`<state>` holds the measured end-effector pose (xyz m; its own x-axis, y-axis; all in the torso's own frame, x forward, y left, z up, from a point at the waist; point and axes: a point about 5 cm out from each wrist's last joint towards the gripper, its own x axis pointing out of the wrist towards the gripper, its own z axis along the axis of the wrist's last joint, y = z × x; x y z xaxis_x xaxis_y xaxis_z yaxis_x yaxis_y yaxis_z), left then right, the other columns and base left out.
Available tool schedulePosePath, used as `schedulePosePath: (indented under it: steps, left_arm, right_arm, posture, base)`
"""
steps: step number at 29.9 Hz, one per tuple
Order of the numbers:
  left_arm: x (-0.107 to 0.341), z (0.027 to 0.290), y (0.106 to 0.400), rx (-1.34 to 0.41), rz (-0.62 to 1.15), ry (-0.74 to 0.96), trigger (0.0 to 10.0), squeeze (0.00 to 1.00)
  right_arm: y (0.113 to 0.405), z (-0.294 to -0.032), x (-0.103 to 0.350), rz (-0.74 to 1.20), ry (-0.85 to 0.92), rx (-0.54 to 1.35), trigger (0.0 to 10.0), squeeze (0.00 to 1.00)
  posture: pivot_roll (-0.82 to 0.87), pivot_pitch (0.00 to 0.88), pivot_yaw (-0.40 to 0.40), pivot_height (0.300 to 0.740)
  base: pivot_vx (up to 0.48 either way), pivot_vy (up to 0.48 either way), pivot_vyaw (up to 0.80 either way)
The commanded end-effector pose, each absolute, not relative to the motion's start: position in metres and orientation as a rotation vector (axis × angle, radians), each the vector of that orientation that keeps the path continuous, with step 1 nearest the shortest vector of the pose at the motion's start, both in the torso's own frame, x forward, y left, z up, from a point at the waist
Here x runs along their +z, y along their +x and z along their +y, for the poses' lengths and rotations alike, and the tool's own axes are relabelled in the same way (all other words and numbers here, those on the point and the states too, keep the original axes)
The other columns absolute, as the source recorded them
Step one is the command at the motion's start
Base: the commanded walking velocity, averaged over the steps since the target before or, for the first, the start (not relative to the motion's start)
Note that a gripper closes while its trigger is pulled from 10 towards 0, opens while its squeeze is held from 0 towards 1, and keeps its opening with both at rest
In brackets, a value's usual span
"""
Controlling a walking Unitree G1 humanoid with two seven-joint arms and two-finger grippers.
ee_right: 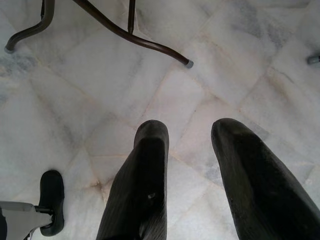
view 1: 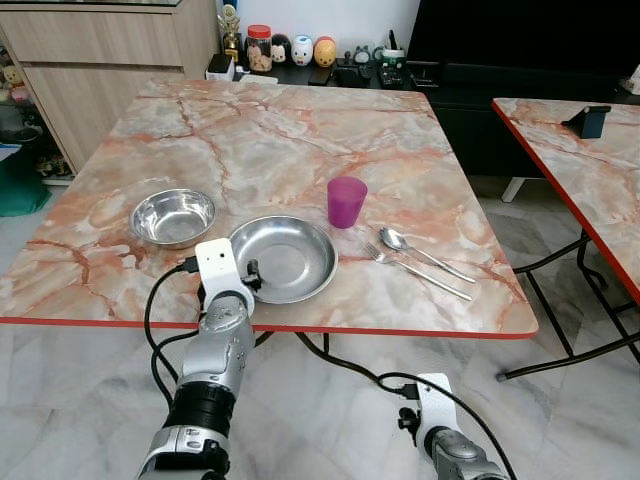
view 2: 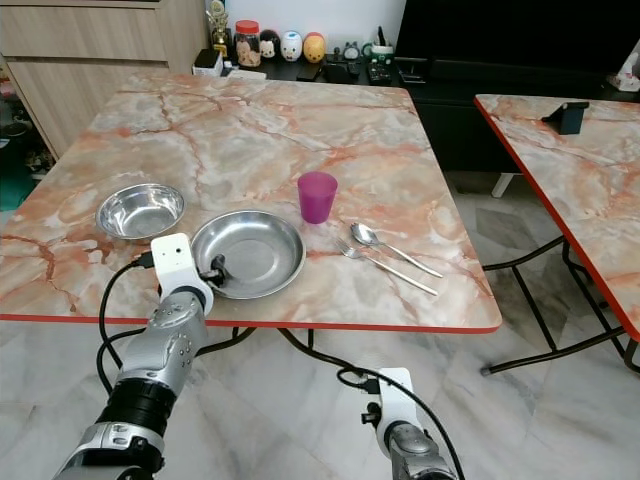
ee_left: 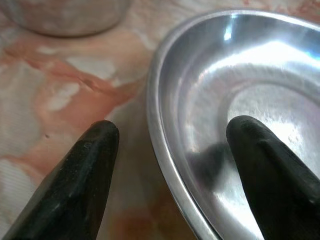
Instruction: Setting the table
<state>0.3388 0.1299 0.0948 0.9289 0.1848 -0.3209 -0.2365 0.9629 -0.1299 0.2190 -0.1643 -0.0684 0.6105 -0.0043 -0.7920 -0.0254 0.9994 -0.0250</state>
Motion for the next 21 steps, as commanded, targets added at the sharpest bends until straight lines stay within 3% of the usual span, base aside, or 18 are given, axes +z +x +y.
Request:
schedulePosePath:
  steps: [1,3,5,7,9,10,21]
  left_arm:
    - [0.0949,0.1238,0.3403,0.201,0.319,-0.168,8.4,0.0]
    - [0.0939,0.1229,0.34,0.199,0.324,-0.17,8.8,0.0]
    - [0.0937,0.1225,0.3399,0.197,0.324,-0.171,8.2,0.0]
    - [0.0932,0.1226,0.3396,0.198,0.327,-0.167,4.3,0.0]
    - [0.0931,0.1226,0.3396,0.198,0.327,-0.167,4.3,0.0]
    - [0.0926,0.1227,0.3395,0.199,0.33,-0.164,0.0,0.0]
    - [0.0921,0.1229,0.3394,0.195,0.333,-0.157,0.0,0.0]
  right_arm:
    - [0.2186,-0.1665,-0.0686,0.92,-0.039,0.008,10.0,0.0]
    - [0.2188,-0.1663,-0.0685,0.919,-0.038,0.009,10.0,0.0]
    - [0.2189,-0.1663,-0.0684,0.919,-0.037,0.008,10.0,0.0]
    - [0.2189,-0.1661,-0.0685,0.919,-0.036,0.008,10.0,0.0]
    - [0.2189,-0.1661,-0.0685,0.919,-0.036,0.008,10.0,0.0]
    - [0.2189,-0.1661,-0.0684,0.919,-0.036,0.008,10.0,0.0]
    - [0.2187,-0.166,-0.0686,0.922,-0.035,0.012,10.0,0.0]
  posture:
    - [0.04,0.0,-0.079,0.74]
    - [0.04,0.0,-0.078,0.74]
    - [0.04,0.0,-0.077,0.74]
    - [0.04,0.0,-0.076,0.74]
    - [0.04,0.0,-0.076,0.74]
    - [0.04,0.0,-0.076,0.74]
    - [0.04,0.0,-0.076,0.74]
  base:
    - [0.0,0.0,0.0]
    - [0.0,0.0,0.0]
    - [0.0,0.0,0.0]
    - [0.0,0.0,0.0]
    - [0.0,0.0,0.0]
    - [0.0,0.0,0.0]
    - [0.0,0.0,0.0]
